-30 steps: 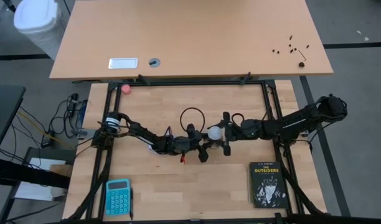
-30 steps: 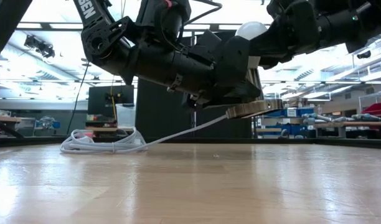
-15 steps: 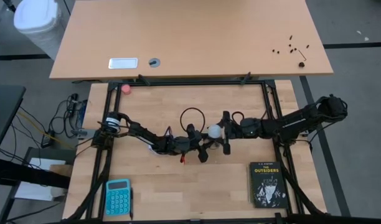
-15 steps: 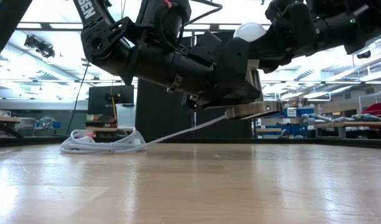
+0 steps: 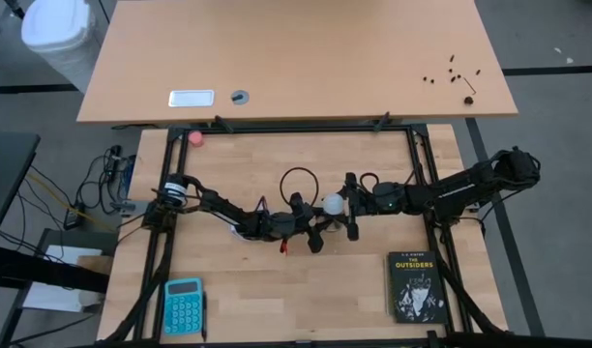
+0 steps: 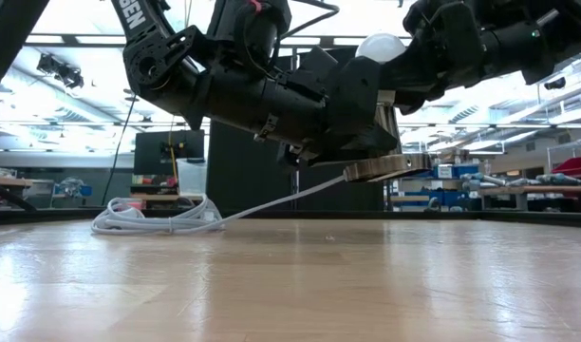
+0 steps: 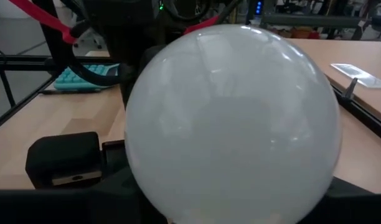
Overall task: Screw lightbulb
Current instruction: Insert the white lightbulb into the silver lamp
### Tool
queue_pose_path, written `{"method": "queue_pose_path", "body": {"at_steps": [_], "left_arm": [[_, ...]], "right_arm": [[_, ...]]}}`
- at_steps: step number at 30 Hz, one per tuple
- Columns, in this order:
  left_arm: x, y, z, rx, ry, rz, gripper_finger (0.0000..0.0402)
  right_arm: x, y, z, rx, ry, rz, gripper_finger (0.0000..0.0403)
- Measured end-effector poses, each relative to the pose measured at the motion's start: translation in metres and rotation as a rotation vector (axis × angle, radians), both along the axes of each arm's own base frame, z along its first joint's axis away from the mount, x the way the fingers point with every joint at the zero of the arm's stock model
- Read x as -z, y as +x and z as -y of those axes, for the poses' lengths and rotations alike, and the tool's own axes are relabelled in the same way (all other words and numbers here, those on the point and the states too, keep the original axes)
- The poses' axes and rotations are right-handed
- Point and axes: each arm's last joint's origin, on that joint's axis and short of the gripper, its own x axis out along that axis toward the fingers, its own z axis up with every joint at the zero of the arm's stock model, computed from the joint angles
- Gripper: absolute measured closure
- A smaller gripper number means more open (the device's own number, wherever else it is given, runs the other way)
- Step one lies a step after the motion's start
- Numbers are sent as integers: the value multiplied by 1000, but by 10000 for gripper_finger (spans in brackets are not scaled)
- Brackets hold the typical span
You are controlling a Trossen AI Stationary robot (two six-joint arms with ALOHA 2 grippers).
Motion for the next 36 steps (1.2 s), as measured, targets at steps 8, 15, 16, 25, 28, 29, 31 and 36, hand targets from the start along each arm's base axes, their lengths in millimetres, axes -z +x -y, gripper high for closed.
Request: {"method": "queue_pose_path", "body": {"at_steps": [8,15,16,25,28,29,31,36], "left_arm": [[0,0,0,0,-1,3,213],[0,0,0,1,-1,2,213],[0,0,0,4,-2,3,213],[0,0,0,10,-3,2,213],[0,0,0,10,-3,2,213],[0,0,0,10,-3,2,213],[0,0,0,10,-3,2,213],[0,0,0,10,-3,1,213]], "right_arm": [[2,0,4,-3,5,-16,175],[2,0,5,-4,9,-15,175],[2,0,5,-4,9,-15,175],[2,0,6,-3,13,-13,196],[1,0,5,-13,16,-11,220],[1,0,5,-14,16,-11,225],[1,0,5,-16,16,-10,230],[1,0,5,-15,17,-11,231]]}}
